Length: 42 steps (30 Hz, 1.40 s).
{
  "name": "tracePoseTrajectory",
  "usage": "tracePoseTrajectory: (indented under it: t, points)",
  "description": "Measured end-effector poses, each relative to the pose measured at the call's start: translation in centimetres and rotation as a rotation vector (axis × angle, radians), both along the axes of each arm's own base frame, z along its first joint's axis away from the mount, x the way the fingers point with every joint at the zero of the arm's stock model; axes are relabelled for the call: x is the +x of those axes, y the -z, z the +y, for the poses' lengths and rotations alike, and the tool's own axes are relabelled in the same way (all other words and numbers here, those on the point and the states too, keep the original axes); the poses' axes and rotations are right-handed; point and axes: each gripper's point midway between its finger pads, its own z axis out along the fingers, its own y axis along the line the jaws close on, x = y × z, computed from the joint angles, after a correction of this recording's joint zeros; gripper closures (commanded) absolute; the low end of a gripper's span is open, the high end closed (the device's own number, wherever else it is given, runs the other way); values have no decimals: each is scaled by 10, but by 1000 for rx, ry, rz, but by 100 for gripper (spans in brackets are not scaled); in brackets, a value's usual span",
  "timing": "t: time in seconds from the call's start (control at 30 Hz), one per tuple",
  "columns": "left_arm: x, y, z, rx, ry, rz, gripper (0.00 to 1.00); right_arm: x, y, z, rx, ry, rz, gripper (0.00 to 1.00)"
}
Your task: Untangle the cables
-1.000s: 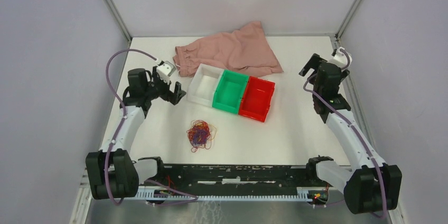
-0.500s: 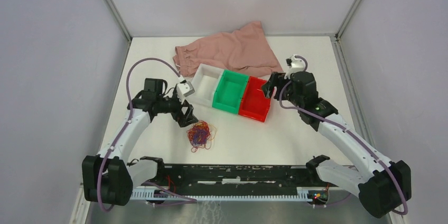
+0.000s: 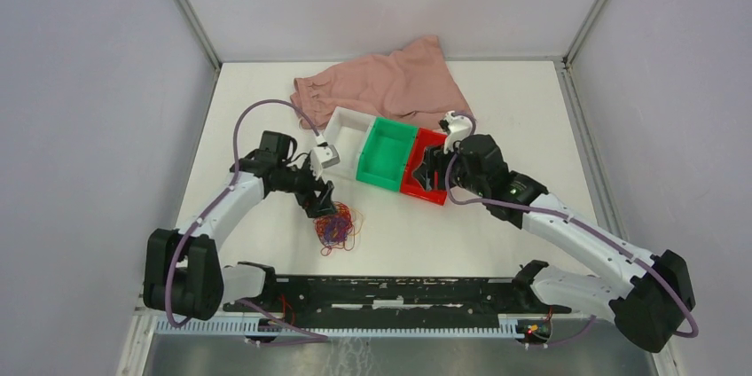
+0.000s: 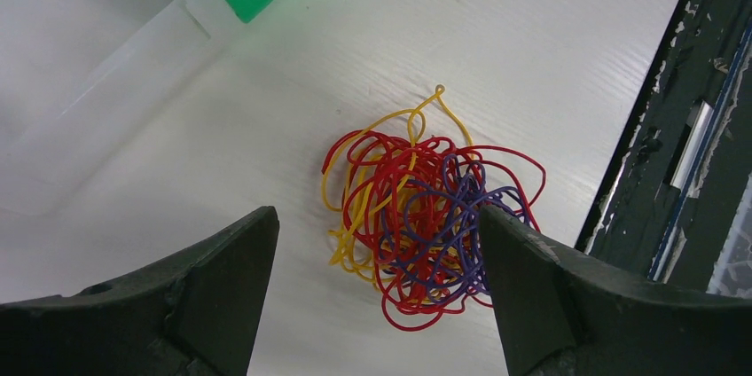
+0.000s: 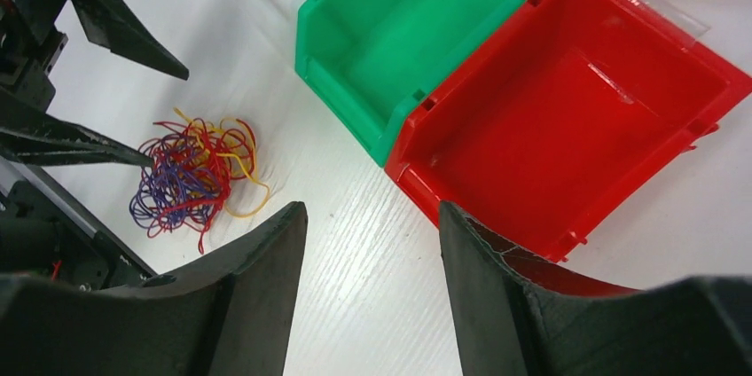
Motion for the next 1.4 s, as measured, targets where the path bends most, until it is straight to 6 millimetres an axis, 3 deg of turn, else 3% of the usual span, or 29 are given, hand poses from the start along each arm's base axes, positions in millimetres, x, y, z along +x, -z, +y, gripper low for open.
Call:
tracePoseTrajectory:
  t: [0.13, 0.27, 0.33, 0.57, 0.63, 0.7, 0.9, 0.93, 1.0, 1.03, 1.2, 1.4]
  points:
    - [-3, 5, -2, 4, 12, 25, 23, -8, 9, 8, -29, -38, 16, 41]
    - [-5, 7, -5, 6, 24, 36, 56, -12, 10, 14, -48, -62, 18, 47]
    - [-6, 8, -6, 7, 31, 40, 67, -12, 7, 15, -48, -67, 10, 49]
    - [-6, 6, -8, 7, 38, 38, 84, -11, -2, 18, -43, -76, -4, 49]
    - [-5, 1, -10, 4, 36, 28, 91, -12, -3, 19, -45, -80, -6, 44]
    - [-2, -10, -12, 0, 25, 7, 97, -13, -3, 20, -47, -87, -5, 28]
    - [13, -60, -15, -15, -40, -86, 97, -25, -2, 40, -75, -150, -16, 17]
    - [12, -67, -15, -14, -50, -95, 88, -28, -2, 46, -79, -167, -19, 16]
    - [8, -77, -15, -17, -51, -107, 48, -33, -1, 56, -86, -196, -25, 15]
    - [4, -79, -15, -17, -49, -106, 40, -36, -1, 62, -88, -209, -29, 15]
    - [-18, -65, -11, 17, -33, -4, 31, -47, 2, 82, -98, -260, -44, 15]
    - [-25, -24, -6, 110, -15, 176, 34, -52, 2, 87, -103, -273, -53, 20]
